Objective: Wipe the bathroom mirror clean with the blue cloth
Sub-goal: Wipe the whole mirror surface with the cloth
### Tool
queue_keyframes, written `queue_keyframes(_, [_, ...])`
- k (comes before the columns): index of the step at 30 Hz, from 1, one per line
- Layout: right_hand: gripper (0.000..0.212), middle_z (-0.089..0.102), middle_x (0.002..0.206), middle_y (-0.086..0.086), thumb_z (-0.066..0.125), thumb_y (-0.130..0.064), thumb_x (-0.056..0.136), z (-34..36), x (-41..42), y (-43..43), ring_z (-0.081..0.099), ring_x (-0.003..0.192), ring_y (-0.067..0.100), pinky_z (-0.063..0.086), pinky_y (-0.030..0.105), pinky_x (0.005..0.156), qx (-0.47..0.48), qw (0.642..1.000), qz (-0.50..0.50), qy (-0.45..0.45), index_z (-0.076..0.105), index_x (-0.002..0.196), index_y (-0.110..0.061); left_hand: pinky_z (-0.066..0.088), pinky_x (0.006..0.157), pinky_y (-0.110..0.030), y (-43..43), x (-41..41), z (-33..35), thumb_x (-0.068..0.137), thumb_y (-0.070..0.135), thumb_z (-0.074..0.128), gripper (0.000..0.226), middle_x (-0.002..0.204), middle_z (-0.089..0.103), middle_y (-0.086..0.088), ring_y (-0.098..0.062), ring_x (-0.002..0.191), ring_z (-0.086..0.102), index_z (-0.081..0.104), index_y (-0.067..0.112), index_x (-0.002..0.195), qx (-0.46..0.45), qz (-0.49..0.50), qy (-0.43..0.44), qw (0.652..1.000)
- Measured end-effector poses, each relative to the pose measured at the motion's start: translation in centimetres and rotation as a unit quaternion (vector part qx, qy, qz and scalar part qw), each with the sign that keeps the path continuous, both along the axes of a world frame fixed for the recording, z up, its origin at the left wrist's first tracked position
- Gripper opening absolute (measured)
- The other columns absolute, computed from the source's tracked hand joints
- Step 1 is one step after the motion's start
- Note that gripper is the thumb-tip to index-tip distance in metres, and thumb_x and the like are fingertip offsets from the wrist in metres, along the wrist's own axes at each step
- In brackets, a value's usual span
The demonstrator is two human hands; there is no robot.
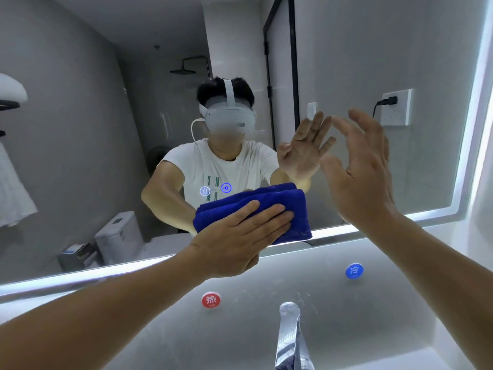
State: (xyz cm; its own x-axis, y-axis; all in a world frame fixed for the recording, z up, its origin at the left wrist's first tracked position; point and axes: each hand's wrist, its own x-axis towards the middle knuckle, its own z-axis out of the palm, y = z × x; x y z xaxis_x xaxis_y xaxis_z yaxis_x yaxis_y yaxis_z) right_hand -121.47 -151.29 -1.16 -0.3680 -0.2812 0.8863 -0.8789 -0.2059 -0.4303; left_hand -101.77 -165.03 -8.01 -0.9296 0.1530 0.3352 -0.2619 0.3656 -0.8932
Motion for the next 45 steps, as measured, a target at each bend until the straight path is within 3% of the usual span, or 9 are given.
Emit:
queue_keyframes(4, [0.06, 0.029, 0.151, -0.002, 0.044, -0.029, 0.079, -1.1, 0.3, 0.1, 0.025, 0.138, 0.016, 0.023, 0.027, 0.102, 0.024, 1.0, 0.013, -0.013, 0.045, 0.139, -0.023, -0.003, 0.123, -0.049, -0.7, 3.2, -3.4, 0.096, 0.035, 0.041, 0.077, 0.164, -0.002, -0.015, -0.034, 0.151, -0.006, 0.006, 0.003, 0.156, -0.027, 0.027, -0.053, 0.998])
queue_keyframes(9, [0.06, 0.029, 0.151, -0.001, 0.04, -0.038, 0.081, -0.5, 0.9, -0.3, 0.026, 0.137, 0.018, 0.023, 0.029, 0.103, 0.028, 0.999, 0.017, 0.011, 0.045, 0.139, -0.023, 0.0, 0.123, -0.046, -2.2, 10.0, -3.9, 0.088, 0.033, 0.056, 0.093, 0.165, 0.003, -0.009, -0.026, 0.152, 0.006, 0.0, 0.003, 0.156, -0.048, 0.037, -0.135, 0.989])
queue_keyframes(15, [0.064, 0.03, 0.15, -0.002, 0.035, -0.045, 0.079, 0.8, 1.6, -0.4, 0.029, 0.134, 0.019, 0.025, 0.028, 0.099, 0.02, 1.0, 0.015, 0.016, 0.046, 0.137, -0.023, 0.003, 0.122, -0.045, -3.7, 14.7, -0.5, 0.095, 0.034, 0.041, 0.074, 0.165, 0.005, -0.008, -0.027, 0.151, 0.008, 0.01, 0.009, 0.158, -0.052, 0.058, -0.141, 0.987])
queue_keyframes(21, [0.065, 0.03, 0.151, 0.0, 0.035, -0.045, 0.079, 1.1, 0.5, -0.3, 0.029, 0.135, 0.019, 0.025, 0.03, 0.102, 0.021, 1.0, 0.006, 0.021, 0.045, 0.138, -0.021, -0.002, 0.123, -0.048, -2.9, 11.7, -1.8, 0.096, 0.033, 0.04, 0.07, 0.165, 0.011, -0.009, -0.029, 0.152, 0.003, 0.017, 0.008, 0.157, -0.051, 0.056, -0.107, 0.991])
queue_keyframes(24, [0.066, 0.03, 0.15, 0.0, 0.034, -0.045, 0.078, 0.6, -0.3, 0.1, 0.027, 0.134, 0.016, 0.024, 0.028, 0.101, 0.025, 0.999, 0.005, 0.022, 0.045, 0.139, -0.021, 0.002, 0.123, -0.047, -1.4, 6.0, -3.0, 0.092, 0.037, 0.048, 0.078, 0.164, 0.011, -0.01, -0.028, 0.152, 0.001, 0.016, 0.006, 0.157, -0.028, 0.043, -0.072, 0.996])
queue_keyframes(32, [0.057, 0.031, 0.151, 0.001, 0.046, -0.026, 0.081, -0.1, -3.8, 1.8, 0.027, 0.137, 0.016, 0.024, 0.029, 0.105, 0.038, 0.998, -0.038, 0.018, 0.046, 0.138, -0.019, 0.002, 0.122, -0.049, 3.5, -10.6, -4.6, 0.098, 0.035, 0.032, 0.071, 0.166, 0.008, -0.009, -0.028, 0.152, 0.007, 0.005, 0.007, 0.157, 0.0, 0.034, -0.043, 0.999])
queue_keyframes(38, [0.059, 0.031, 0.15, 0.002, 0.044, -0.025, 0.08, 0.4, -0.7, 0.3, 0.026, 0.136, 0.014, 0.024, 0.028, 0.106, 0.048, 0.998, -0.029, 0.035, 0.046, 0.139, -0.018, 0.007, 0.122, -0.046, 2.2, -8.0, -4.5, 0.094, 0.029, 0.027, 0.066, 0.164, 0.017, -0.005, -0.023, 0.152, 0.014, 0.015, 0.01, 0.157, 0.022, 0.01, -0.033, 0.999])
queue_keyframes(45, [0.059, 0.033, 0.147, 0.002, 0.043, -0.027, 0.081, 0.7, 6.6, -2.4, 0.027, 0.132, 0.012, 0.022, 0.022, 0.103, 0.041, 0.998, 0.004, 0.052, 0.046, 0.139, -0.017, 0.001, 0.121, -0.049, -1.2, 3.1, -3.9, 0.096, 0.033, 0.033, 0.075, 0.166, 0.002, -0.008, -0.025, 0.153, 0.003, 0.0, 0.004, 0.157, 0.019, 0.009, -0.001, 1.0])
